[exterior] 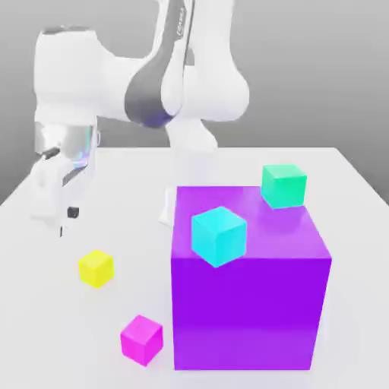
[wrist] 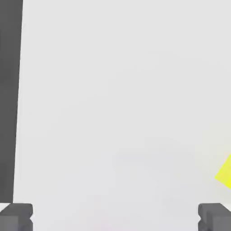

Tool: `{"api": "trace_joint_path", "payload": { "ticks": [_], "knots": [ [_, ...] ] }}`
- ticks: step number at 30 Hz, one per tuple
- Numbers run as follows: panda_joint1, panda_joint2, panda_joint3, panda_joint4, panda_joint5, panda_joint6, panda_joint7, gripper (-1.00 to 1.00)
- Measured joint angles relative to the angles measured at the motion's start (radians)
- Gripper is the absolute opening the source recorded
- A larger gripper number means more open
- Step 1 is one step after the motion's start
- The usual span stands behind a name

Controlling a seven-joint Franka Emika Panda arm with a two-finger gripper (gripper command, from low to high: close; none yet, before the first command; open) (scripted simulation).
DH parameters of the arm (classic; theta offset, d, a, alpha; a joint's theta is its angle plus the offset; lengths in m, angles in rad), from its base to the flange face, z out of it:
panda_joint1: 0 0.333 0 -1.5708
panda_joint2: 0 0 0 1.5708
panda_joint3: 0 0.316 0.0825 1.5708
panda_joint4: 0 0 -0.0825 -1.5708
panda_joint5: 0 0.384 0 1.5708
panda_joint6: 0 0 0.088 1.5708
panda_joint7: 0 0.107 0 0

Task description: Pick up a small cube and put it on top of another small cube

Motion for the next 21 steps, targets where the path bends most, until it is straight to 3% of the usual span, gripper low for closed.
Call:
{"api": "trace_joint_path", "payload": {
  "ticks": [6,14,15,21],
  "knots": [
    [-0.115,0.137,-0.007,-0.113,-0.012,0.118,0.246,0.0],
    [-0.091,0.42,-0.063,-0.075,-0.086,0.351,0.319,0.0],
    [-0.092,0.446,-0.062,-0.071,-0.087,0.373,0.32,-1.0],
    [-0.092,0.459,-0.062,-0.068,-0.087,0.385,0.32,-1.0]
  ]
}}
